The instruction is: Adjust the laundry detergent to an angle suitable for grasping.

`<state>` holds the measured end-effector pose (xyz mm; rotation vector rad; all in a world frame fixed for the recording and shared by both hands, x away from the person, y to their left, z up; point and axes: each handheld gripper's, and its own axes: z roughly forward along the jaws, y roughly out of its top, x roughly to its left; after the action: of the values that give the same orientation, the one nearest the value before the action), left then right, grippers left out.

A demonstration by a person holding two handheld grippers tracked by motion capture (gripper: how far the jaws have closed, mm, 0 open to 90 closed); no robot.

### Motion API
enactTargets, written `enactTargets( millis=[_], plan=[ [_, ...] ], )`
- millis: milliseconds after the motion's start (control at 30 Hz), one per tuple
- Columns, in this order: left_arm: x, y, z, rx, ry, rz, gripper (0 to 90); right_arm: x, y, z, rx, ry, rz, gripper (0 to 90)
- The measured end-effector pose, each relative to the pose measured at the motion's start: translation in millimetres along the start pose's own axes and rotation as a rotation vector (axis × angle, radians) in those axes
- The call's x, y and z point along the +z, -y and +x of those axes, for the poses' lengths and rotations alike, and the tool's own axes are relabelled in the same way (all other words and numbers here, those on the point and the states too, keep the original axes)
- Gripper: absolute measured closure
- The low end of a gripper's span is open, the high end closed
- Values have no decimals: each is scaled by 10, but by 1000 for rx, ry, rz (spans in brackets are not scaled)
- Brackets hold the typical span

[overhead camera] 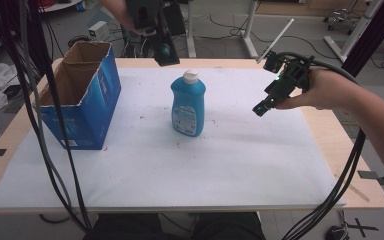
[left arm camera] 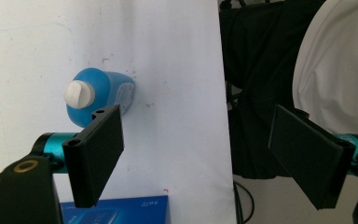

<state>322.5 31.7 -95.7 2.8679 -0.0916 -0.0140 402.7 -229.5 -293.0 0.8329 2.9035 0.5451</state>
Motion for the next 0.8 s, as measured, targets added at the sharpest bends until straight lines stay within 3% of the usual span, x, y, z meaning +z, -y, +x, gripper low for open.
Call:
enactTargets(
  millis=[300,800],
  plan=[
    [-11,26,9,-7,-2,3,181,-3,-193,82,-33,-34,-47,114],
    [-20,48,-4,-9,-9,3,181,125,-648,266,-110,-60,-79,114]
  ],
)
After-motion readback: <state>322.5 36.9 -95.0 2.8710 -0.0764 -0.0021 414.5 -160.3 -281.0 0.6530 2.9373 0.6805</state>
